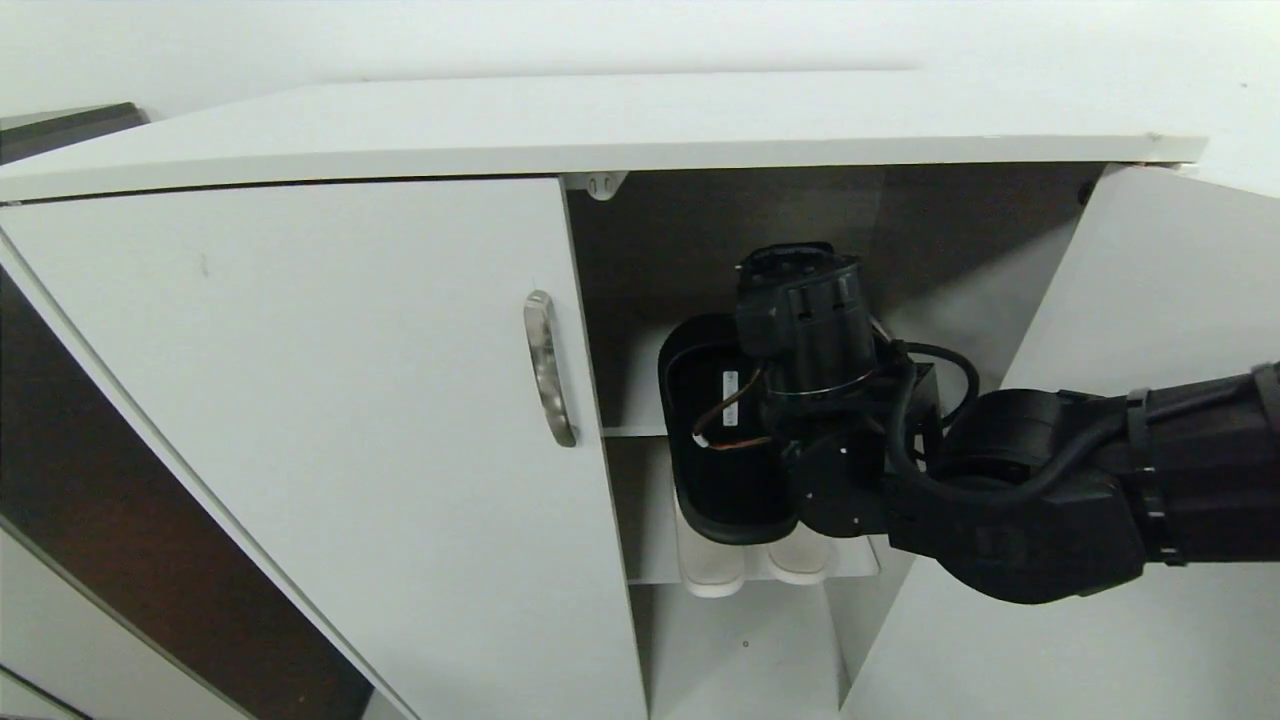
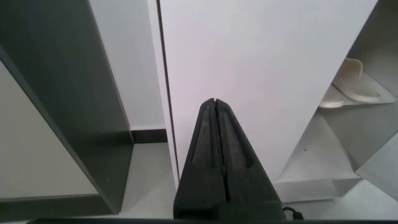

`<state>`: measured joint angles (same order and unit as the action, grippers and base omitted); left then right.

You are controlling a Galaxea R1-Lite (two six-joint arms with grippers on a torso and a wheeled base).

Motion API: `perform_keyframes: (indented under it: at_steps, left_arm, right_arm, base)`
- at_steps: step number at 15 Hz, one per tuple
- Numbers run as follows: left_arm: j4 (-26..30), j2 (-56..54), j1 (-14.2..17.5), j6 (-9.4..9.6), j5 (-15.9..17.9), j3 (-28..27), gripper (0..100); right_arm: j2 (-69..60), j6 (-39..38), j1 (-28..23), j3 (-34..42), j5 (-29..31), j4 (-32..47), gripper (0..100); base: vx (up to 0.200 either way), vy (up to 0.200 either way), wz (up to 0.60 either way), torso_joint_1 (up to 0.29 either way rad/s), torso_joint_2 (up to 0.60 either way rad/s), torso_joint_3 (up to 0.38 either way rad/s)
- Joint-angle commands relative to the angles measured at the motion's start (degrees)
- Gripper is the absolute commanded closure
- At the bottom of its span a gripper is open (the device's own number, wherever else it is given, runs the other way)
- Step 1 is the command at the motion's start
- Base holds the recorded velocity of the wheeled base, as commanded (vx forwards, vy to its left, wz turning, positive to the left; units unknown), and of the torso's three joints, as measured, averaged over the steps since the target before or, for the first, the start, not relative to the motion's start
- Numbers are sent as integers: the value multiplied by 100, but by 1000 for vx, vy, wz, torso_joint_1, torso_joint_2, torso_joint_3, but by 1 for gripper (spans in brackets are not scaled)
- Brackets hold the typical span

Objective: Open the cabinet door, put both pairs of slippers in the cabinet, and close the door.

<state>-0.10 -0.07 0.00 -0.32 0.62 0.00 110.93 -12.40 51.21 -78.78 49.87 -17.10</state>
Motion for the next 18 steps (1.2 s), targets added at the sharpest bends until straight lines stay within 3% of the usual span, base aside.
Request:
perform_keyframes:
  at_steps: [1,10,18]
  left_arm:
    - [1,7,0,-3,-1,0,100]
    - [1,7,0,-3,-1,0,100]
    - [1,7,0,-12,-18,0,100]
  right_arm:
    - [297,18,-138,-244,-30,-4,100]
    - [1115,431,-683,-1588,-162,32,100]
    - [1246,431,-815,-1720,-171,58,100]
  base:
    - [0,0,0,0,0,0]
    - [0,0,0,0,0,0]
    - [0,0,0,0,0,0]
